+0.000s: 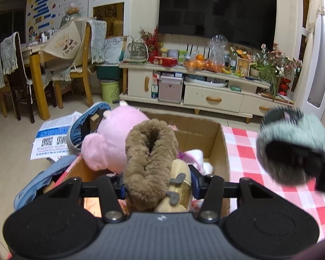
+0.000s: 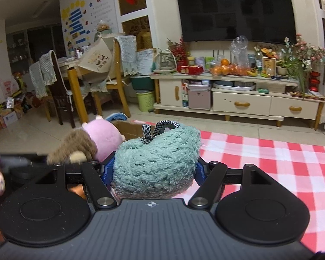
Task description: Organize soft objects
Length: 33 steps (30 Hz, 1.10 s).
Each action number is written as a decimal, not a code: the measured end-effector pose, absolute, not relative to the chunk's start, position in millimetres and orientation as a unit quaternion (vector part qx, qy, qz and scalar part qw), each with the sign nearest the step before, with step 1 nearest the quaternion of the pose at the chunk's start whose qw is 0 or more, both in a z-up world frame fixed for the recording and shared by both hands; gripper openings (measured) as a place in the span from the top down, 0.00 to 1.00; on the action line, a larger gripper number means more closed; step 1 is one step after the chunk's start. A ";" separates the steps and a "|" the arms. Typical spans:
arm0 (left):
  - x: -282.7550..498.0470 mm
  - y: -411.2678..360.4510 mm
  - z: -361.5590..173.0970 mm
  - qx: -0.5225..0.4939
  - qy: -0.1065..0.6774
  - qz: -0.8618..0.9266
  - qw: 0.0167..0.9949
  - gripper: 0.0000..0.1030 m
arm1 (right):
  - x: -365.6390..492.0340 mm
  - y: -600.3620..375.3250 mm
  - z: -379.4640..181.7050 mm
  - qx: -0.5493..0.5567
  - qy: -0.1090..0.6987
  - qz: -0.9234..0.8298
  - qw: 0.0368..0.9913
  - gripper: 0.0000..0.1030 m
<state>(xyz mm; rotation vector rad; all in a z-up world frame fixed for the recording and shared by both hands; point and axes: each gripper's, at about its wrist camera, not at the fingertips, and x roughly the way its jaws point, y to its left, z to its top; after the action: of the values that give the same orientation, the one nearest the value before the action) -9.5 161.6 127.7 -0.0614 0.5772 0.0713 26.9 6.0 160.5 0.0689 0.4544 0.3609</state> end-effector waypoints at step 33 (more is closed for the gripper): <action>4.0 144.4 102.8 0.023 0.323 0.044 0.945 0.01 | 64.8 15.4 155.9 0.103 0.201 0.152 0.962 0.03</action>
<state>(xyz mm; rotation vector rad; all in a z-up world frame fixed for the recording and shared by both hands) 4.0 144.4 102.8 0.0475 0.6588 0.0900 64.8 15.4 155.9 0.2079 0.4066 0.3075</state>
